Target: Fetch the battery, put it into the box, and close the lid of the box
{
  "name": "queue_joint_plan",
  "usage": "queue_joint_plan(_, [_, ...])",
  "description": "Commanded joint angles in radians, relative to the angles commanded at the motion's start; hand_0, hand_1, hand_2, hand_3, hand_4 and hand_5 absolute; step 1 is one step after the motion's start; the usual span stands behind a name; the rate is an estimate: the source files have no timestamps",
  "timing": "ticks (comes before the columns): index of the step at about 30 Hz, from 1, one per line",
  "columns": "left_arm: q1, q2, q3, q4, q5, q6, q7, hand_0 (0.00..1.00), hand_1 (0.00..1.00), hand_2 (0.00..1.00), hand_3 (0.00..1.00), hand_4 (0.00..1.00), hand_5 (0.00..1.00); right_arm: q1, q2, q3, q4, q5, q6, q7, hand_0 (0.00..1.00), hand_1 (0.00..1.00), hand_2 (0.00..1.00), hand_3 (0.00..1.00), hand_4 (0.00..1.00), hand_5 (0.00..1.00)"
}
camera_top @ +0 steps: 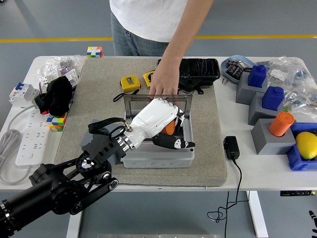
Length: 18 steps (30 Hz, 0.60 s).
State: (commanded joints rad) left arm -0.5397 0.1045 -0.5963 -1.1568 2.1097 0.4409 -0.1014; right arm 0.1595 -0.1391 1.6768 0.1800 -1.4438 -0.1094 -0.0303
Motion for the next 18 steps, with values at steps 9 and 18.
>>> queue_joint_plan(9, [0.005,-0.005,0.008,-0.015,-0.006,0.004,-0.004,0.040,0.002,0.002,0.002,0.998,0.738,0.004,0.000,-0.001,0.000,0.001,0.000,0.001,0.847,0.846,0.802,0.824,0.998,0.993])
queue_joint_plan(18, [0.006,-0.007,0.022,-0.031,-0.008,0.005,-0.005,0.042,0.002,0.002,0.002,0.998,0.762,0.002,0.000,0.004,0.000,-0.002,0.000,-0.001,0.846,0.846,0.801,0.824,0.998,0.992])
